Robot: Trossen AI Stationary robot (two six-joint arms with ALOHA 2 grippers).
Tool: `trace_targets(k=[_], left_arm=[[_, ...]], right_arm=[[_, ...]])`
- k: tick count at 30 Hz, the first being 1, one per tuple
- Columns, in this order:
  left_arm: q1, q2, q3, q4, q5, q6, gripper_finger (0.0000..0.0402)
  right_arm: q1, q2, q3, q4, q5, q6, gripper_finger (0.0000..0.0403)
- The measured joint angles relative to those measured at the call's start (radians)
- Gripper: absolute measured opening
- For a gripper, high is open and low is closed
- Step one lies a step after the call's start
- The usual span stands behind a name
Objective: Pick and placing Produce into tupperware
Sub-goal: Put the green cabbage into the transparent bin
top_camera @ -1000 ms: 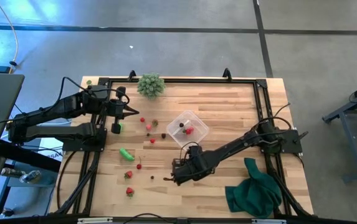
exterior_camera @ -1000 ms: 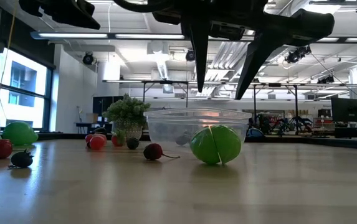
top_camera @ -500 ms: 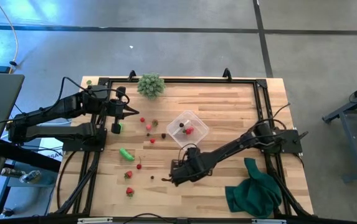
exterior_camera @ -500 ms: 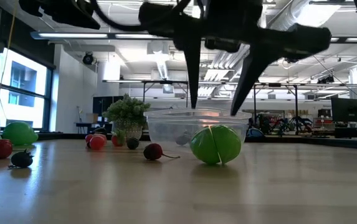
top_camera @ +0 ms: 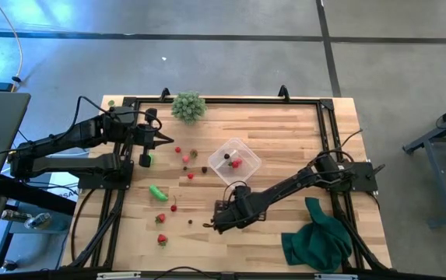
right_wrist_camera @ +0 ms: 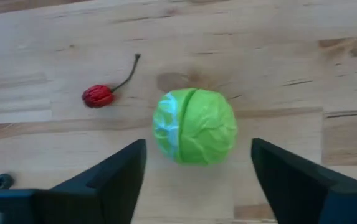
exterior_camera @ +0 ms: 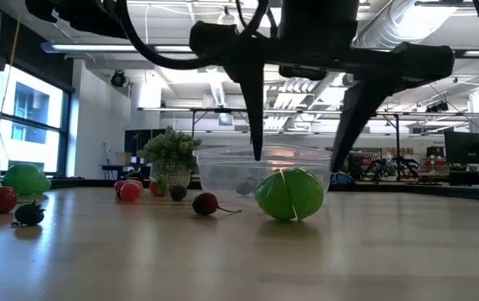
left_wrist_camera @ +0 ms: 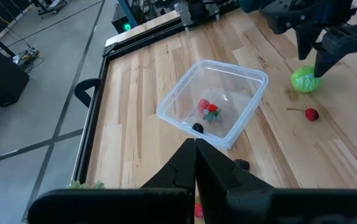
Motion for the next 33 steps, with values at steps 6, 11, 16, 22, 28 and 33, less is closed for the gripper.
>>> trace_targets(k=[6,11,16,22,28,33], left_arm=[[0.000,0.000,0.000,0.000,0.000,0.000,0.0001],[0.000,0.000,0.000,0.000,0.000,0.000,0.0001],[0.000,0.000,0.000,0.000,0.000,0.000,0.0001],[0.000,0.000,0.000,0.000,0.000,0.000,0.0001],[0.000,0.000,0.000,0.000,0.000,0.000,0.0001],[0.000,0.000,0.000,0.000,0.000,0.000,0.0001]], right_arm=[[-0.014,0.004,0.000,-0.009,0.010,-0.024,0.0329],[-0.024,0.026,-0.001,-0.007,-0.008,-0.034,0.0330],[-0.030,0.037,-0.001,0.004,-0.013,-0.045,0.0330],[-0.036,0.071,-0.001,0.031,-0.038,-0.051,0.0330],[-0.047,0.085,-0.001,0.057,-0.047,-0.053,0.0330],[-0.049,0.092,-0.001,0.064,-0.050,-0.053,0.0330]])
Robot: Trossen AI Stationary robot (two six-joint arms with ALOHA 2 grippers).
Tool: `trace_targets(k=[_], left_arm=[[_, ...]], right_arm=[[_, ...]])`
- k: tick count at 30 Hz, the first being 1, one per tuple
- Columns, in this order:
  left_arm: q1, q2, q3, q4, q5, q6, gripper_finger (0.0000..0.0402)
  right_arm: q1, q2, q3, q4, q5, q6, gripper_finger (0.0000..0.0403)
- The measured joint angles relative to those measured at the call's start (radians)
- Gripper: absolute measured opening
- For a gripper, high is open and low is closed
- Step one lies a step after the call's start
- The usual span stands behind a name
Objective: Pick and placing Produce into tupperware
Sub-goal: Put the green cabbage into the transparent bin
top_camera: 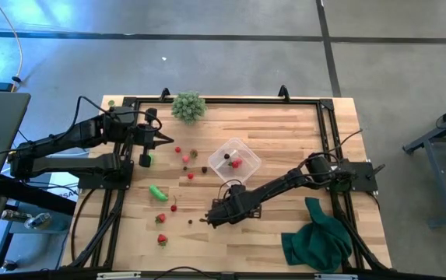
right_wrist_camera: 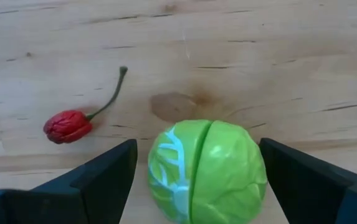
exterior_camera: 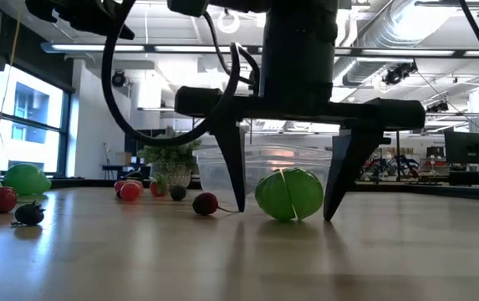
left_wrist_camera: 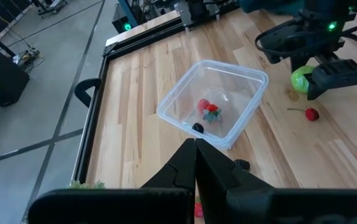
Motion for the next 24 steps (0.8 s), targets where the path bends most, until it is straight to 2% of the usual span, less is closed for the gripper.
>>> trace_targets(k=[24], left_arm=[[0.000,0.000,0.000,0.000,0.000,0.000,0.0001]], right_arm=[[-0.001,0.000,0.000,-0.025,-0.022,0.011,0.0330]])
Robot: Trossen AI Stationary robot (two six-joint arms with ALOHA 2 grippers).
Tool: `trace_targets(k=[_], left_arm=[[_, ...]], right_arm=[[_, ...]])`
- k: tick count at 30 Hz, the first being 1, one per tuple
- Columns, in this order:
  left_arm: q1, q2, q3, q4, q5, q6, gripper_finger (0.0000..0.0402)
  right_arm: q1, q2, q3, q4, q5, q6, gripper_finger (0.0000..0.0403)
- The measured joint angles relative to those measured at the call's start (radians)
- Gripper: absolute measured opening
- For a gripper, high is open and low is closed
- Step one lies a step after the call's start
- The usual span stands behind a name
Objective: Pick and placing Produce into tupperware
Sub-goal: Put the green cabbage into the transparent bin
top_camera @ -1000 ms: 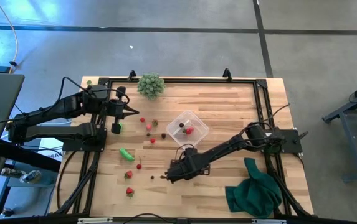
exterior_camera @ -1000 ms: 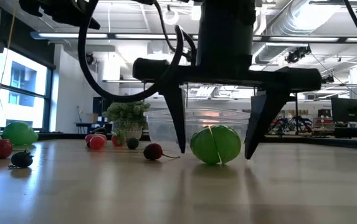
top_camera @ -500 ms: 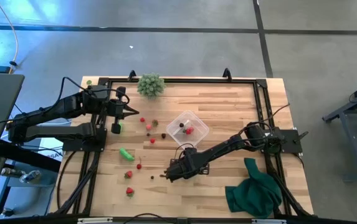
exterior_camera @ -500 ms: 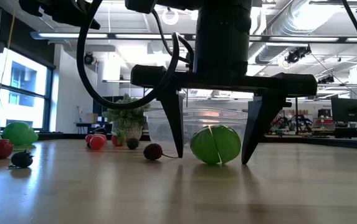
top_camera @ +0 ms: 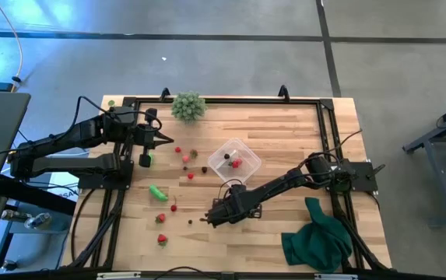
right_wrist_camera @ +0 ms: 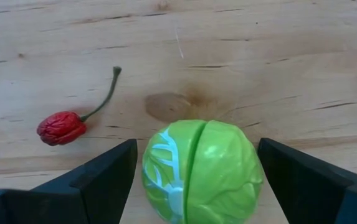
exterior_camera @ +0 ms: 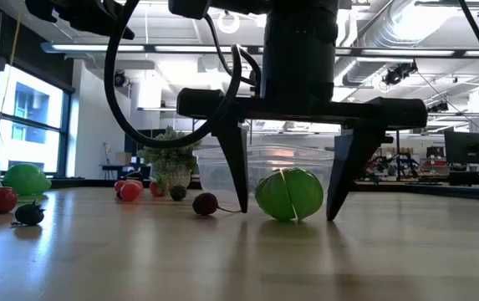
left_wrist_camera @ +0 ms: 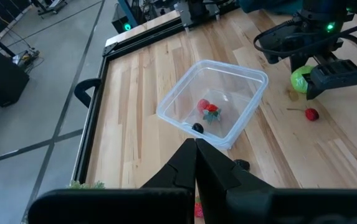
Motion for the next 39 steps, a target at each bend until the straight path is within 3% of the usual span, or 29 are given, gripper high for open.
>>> trace_targets(k=[12,28,39], left_arm=[[0.000,0.000,0.000,0.000,0.000,0.000,0.0001],[0.000,0.000,0.000,0.000,0.000,0.000,0.0001],[0.000,0.000,0.000,0.000,0.000,0.000,0.0001]], right_arm=[[0.000,0.000,0.000,-0.004,-0.003,-0.008,0.0328],[0.001,0.001,0.000,-0.001,0.001,-0.002,0.0244],[0.001,0.001,0.000,0.008,0.016,-0.031,0.0238]])
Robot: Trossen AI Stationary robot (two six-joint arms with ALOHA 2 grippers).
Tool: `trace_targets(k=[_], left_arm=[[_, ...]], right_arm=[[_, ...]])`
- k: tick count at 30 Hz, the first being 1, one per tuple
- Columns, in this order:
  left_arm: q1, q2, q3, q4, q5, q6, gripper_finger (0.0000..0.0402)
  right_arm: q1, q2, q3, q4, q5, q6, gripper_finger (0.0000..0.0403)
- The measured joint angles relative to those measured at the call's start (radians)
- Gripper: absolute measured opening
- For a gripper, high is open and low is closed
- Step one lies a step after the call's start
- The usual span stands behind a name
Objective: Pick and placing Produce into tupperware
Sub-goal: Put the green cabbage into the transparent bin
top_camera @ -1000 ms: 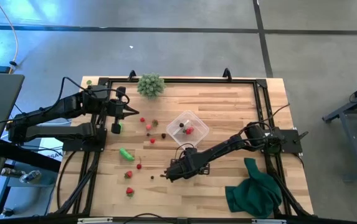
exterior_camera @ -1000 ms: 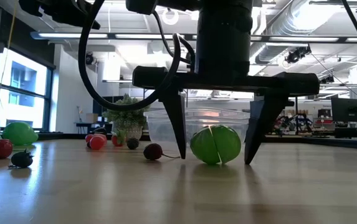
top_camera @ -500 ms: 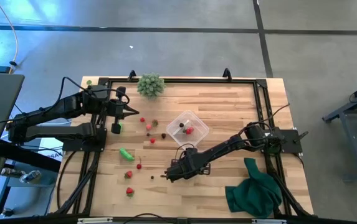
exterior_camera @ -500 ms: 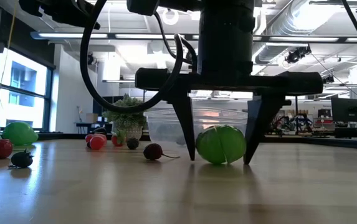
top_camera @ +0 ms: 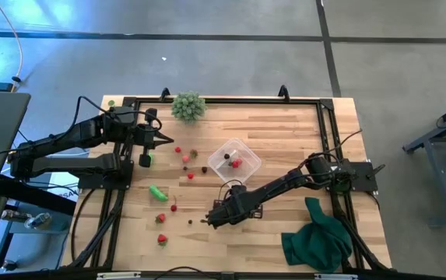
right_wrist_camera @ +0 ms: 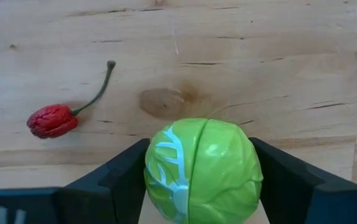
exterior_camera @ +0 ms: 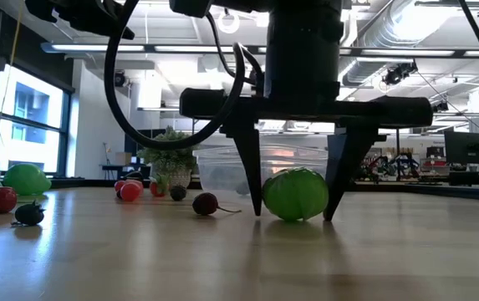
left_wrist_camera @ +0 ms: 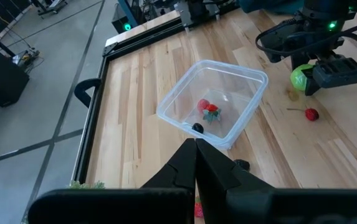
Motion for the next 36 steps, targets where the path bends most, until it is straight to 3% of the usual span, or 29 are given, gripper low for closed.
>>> trace_targets(k=[9,25,36], left_arm=[[0.000,0.000,0.000,0.000,0.000,0.000,0.0001],[0.000,0.000,0.000,0.000,0.000,0.000,0.0001],[0.000,0.000,0.000,0.000,0.000,0.000,0.0001]], right_arm=[[0.000,0.000,0.000,0.022,0.011,-0.093,0.0238],[0.000,0.000,0.000,0.139,0.001,-0.464,0.0239],[0.016,-0.054,0.000,0.158,-0.007,-0.560,0.0234]])
